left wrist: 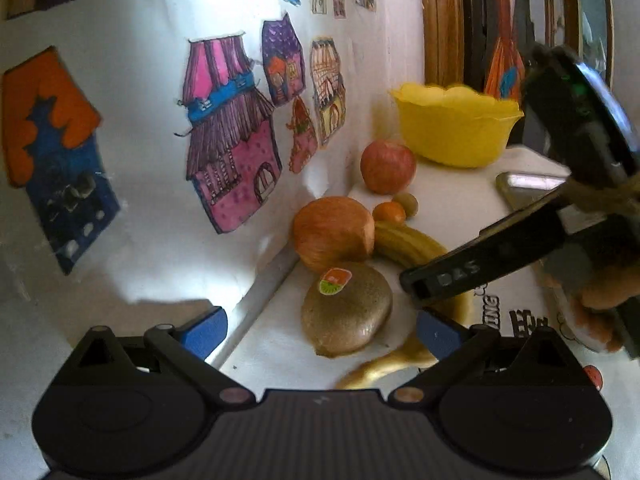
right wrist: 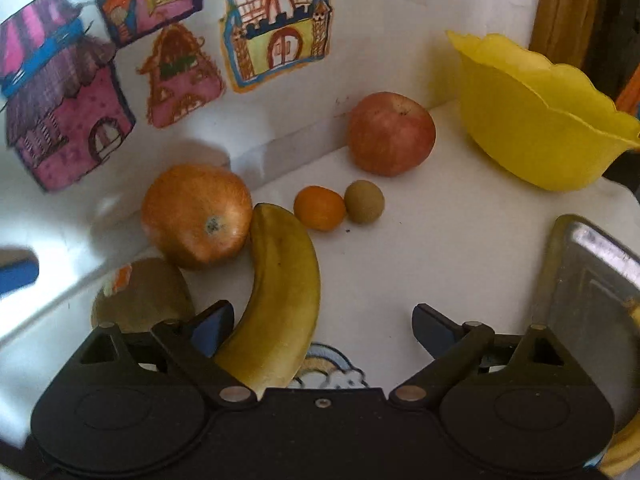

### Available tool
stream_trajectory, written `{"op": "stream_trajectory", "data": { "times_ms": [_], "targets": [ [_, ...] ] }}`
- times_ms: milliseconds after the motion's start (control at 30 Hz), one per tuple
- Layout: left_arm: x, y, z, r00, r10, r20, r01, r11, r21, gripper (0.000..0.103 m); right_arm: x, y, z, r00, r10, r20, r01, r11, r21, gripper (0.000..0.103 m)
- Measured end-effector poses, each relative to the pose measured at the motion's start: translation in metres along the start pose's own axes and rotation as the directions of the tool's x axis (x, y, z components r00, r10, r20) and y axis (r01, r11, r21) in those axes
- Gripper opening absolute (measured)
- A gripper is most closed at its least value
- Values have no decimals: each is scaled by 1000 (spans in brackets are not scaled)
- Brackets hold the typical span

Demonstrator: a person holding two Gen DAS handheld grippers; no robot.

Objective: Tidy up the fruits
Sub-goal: 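Close the left tool on a stickered brown kiwi while the right tool grasps a yellow banana, then carry the kiwi in the left tool to the tray while the right tool carries the banana there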

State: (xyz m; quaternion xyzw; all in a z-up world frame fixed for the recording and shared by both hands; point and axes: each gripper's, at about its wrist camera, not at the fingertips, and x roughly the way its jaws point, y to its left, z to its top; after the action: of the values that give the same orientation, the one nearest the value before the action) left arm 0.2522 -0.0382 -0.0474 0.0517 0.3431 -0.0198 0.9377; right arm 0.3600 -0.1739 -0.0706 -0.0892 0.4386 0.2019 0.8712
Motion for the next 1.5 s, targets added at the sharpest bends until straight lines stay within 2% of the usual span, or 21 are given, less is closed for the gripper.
{"op": "stream_trajectory", "data": {
  "times_ms": [67,267,433,467,533,667,767,867,1000,1133,1200,1300,1500],
  "targets": [
    [1,-3,2,1000,26,-12,-26,1000,-4,102,-4,-7,-3,1000,3,-14,-3,1000,-18,95],
    [6,-6,8,999,33,-8,-33,999,-8,102,-16,-25,-19,1000,11,-18,-13,995,-95,92],
    [29,-14,12,996,72,-55,-73,997,-9,95,-23,-19,-31,999,-7,38,10,997,-75,85],
    [31,-12,11,996,76,-56,-78,997,-21,94,-24,-17,-35,998,-21,52,24,999,-49,79],
    [38,-9,10,994,87,-73,-89,996,-22,94,-27,-15,-39,996,-36,76,35,999,10,76],
    [41,-7,7,996,54,-64,-55,998,-15,93,-31,-10,-51,991,-52,124,43,996,74,63],
    [38,-8,5,998,27,-54,-28,1000,-12,87,-34,-5,-55,988,-54,145,43,996,77,56],
    [37,-10,4,998,13,-55,-14,1000,-17,76,-39,-5,-57,987,-49,151,37,996,83,50],
    [40,-9,5,999,13,-50,-15,999,-36,70,-49,-4,-62,982,-53,180,39,996,80,50],
    [44,-11,7,998,8,-58,-11,999,-45,66,-49,-2,-65,985,-50,166,36,995,88,50],
    [50,-13,7,996,29,-84,-31,999,-22,67,-46,2,-64,986,-54,155,41,996,85,50],
    [51,-13,9,996,39,-82,-42,999,-24,69,-38,9,-65,986,-91,142,80,993,82,51],
    [51,-11,7,996,32,-78,-35,998,-44,65,-34,8,-64,978,-129,165,107,985,134,50]
  ]
}}
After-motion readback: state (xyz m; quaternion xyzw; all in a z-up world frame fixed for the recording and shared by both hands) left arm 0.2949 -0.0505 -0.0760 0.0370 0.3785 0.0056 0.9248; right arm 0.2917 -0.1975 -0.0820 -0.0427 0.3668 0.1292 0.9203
